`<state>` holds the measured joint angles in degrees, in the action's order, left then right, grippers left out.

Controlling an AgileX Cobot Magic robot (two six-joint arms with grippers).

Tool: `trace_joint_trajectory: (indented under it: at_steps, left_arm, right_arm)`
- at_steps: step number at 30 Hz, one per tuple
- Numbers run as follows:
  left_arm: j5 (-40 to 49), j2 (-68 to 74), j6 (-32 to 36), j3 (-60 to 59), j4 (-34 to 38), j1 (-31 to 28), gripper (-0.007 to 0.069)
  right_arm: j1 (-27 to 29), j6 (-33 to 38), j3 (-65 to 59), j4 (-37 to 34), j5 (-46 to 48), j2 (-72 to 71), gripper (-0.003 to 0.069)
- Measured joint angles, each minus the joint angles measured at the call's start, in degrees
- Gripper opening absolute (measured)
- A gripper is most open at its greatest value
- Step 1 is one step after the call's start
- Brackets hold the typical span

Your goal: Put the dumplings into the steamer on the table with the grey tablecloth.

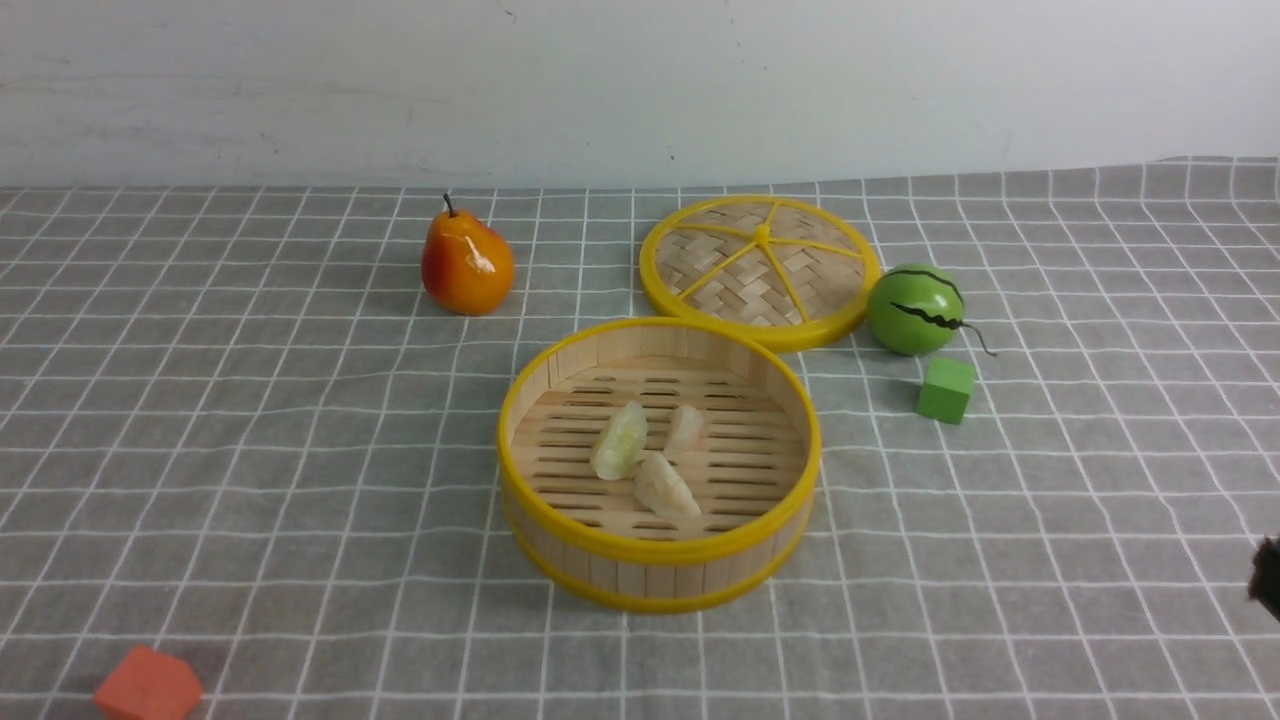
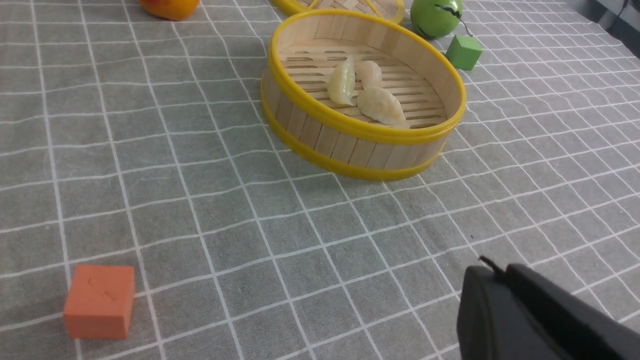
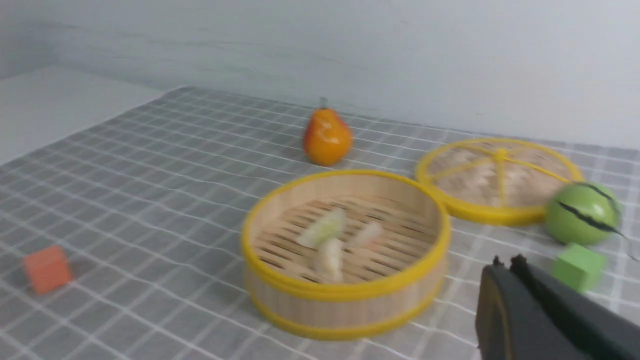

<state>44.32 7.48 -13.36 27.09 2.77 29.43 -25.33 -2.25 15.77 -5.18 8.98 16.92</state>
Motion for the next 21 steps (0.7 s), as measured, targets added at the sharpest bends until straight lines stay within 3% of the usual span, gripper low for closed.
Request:
trace_joint_trajectory:
  at_steps: [4, 10, 15, 21]
  left_arm:
    - [0.0, 0.0, 0.0, 0.0, -0.1, 0.0, 0.0029]
    - [0.0, 0.0, 0.0, 0.0, -0.2, 0.0, 0.0037]
    - [0.0, 0.0, 0.0, 0.0, -0.3, 0.0, 0.0039]
    - [0.0, 0.0, 0.0, 0.0, -0.3, 0.0, 0.0047]
  right_arm:
    - [12.8, 0.0, -9.5, -0.1, 0.8, -8.7, -0.0012]
    - [25.2, -2.1, -16.3, 2.7, 3.3, -17.1, -0.0012]
    - [27.7, -7.2, -17.3, 5.8, 8.3, -17.5, -0.0012]
    - [27.7, -7.8, -17.0, 7.1, 11.9, -17.5, -0.0012]
